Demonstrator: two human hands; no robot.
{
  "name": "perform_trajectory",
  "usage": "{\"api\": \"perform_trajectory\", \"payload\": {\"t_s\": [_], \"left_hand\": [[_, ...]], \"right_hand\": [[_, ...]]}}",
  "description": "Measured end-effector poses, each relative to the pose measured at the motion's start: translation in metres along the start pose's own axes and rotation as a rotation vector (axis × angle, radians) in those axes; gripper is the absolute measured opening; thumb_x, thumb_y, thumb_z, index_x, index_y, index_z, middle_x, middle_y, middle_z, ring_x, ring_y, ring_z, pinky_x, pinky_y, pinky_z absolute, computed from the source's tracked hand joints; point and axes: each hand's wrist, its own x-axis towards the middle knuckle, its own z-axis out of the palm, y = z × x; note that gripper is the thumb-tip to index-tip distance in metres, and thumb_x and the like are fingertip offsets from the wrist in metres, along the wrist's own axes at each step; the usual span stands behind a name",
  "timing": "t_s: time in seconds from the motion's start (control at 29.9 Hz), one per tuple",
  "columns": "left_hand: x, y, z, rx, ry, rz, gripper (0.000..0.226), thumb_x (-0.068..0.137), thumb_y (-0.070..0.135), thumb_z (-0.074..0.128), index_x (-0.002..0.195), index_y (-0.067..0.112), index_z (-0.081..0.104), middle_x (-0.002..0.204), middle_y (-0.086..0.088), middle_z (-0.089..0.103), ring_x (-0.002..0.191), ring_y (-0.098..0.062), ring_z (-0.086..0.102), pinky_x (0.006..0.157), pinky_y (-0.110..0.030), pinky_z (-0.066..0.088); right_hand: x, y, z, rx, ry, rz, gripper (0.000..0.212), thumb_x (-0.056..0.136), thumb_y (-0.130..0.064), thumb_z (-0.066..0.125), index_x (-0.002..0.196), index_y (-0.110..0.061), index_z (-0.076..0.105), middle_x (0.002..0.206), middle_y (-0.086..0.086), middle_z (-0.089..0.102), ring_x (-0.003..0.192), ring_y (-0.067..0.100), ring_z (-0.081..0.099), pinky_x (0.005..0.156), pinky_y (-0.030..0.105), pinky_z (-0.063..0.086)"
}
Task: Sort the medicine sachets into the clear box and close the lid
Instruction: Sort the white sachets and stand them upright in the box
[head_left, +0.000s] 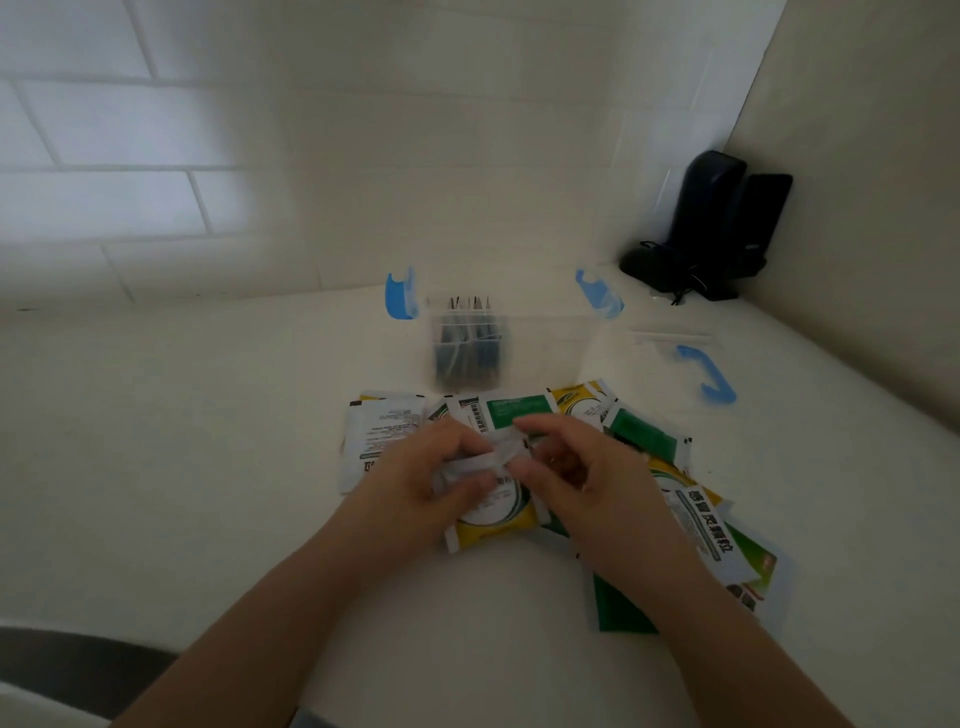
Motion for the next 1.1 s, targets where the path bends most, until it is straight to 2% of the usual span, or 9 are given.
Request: {"api": "perform_trajectory", "payload": {"t_s": [0.13,0.2,0.27,0.47,0.6,0.73,0.94,1.04,1.1], "left_hand": [[0.000,-0.001,-0.004,0.004,0.173,-0.057,0.022,0.085,0.022,0.058,0.087,0.042,0.049,0.091,0.024,0.057,0.083,0.015,0.053,0.066,0.001,0.039],[0.001,0.000,-0.006,-0.016,0.209,-0.065,0.026,0.087,0.019,0.056,0.093,0.043,0.047,0.093,0.024,0.056,0.084,0.017,0.054,0.063,0.000,0.041],[0.001,0.000,-0.007,-0.031,0.214,-0.064,0.026,0.087,0.017,0.055,0.093,0.042,0.048,0.095,0.024,0.055,0.084,0.018,0.055,0.061,0.000,0.043],[0.001,-0.004,-0.006,0.017,0.248,-0.092,0.017,0.087,0.014,0.055,0.088,0.030,0.060,0.101,0.012,0.059,0.096,-0.004,0.056,0.071,-0.004,0.045],[0.002,-0.004,-0.006,0.036,0.258,-0.091,0.016,0.086,0.012,0.055,0.088,0.026,0.062,0.101,0.007,0.061,0.096,-0.003,0.056,0.070,0.001,0.040],[0.001,-0.004,-0.006,0.030,0.253,-0.093,0.017,0.087,0.012,0.054,0.087,0.027,0.063,0.101,0.007,0.061,0.095,-0.001,0.056,0.070,0.003,0.039],[0.003,-0.004,-0.009,0.100,0.221,-0.055,0.029,0.087,0.012,0.053,0.080,0.039,0.061,0.096,0.013,0.058,0.093,0.011,0.050,0.073,0.003,0.035],[0.002,-0.003,-0.008,0.141,0.166,-0.010,0.023,0.088,0.012,0.053,0.085,0.032,0.064,0.096,0.010,0.056,0.095,0.002,0.052,0.076,0.000,0.036],[0.000,0.001,-0.006,0.150,0.099,0.062,0.017,0.090,0.018,0.051,0.087,0.029,0.064,0.096,0.008,0.056,0.097,0.002,0.050,0.080,-0.002,0.035]], "right_hand": [[0.001,0.012,-0.018,-0.139,-0.003,0.098,0.031,0.073,-0.041,0.066,0.101,-0.041,0.052,0.083,-0.023,0.052,0.077,-0.008,0.050,0.062,0.005,0.042],[-0.001,0.017,-0.017,-0.302,-0.163,0.150,0.056,0.065,-0.048,0.071,0.115,-0.042,0.048,0.094,-0.027,0.042,0.089,-0.006,0.041,0.081,0.011,0.035],[-0.001,0.019,-0.009,-0.450,-0.242,0.112,0.071,0.061,-0.055,0.071,0.124,-0.040,0.043,0.108,-0.018,0.039,0.102,0.001,0.031,0.088,0.021,0.027],[0.001,0.016,0.000,-0.535,-0.213,-0.026,0.053,0.074,-0.049,0.062,0.123,-0.033,0.049,0.112,-0.006,0.048,0.103,0.010,0.039,0.084,0.022,0.032],[0.001,0.012,0.001,-0.551,-0.223,-0.057,0.047,0.080,-0.045,0.057,0.124,-0.033,0.049,0.112,-0.004,0.052,0.105,0.013,0.043,0.081,0.025,0.033],[-0.002,0.011,-0.002,-0.551,-0.338,-0.013,0.065,0.069,-0.063,0.057,0.127,-0.036,0.044,0.116,-0.008,0.044,0.109,0.011,0.035,0.085,0.026,0.029],[0.000,-0.004,0.002,-0.715,-0.368,-0.352,0.034,0.089,-0.042,0.043,0.116,-0.028,0.059,0.107,0.001,0.061,0.100,0.021,0.049,0.079,0.031,0.033],[-0.004,-0.010,0.000,-0.506,-0.382,-0.356,0.025,0.087,-0.035,0.048,0.106,-0.029,0.065,0.100,-0.006,0.067,0.093,0.012,0.053,0.081,0.030,0.043],[-0.006,-0.011,-0.003,-0.310,-0.357,-0.266,0.020,0.086,-0.029,0.052,0.097,-0.027,0.068,0.089,-0.011,0.069,0.080,0.001,0.054,0.073,0.018,0.045]]}}
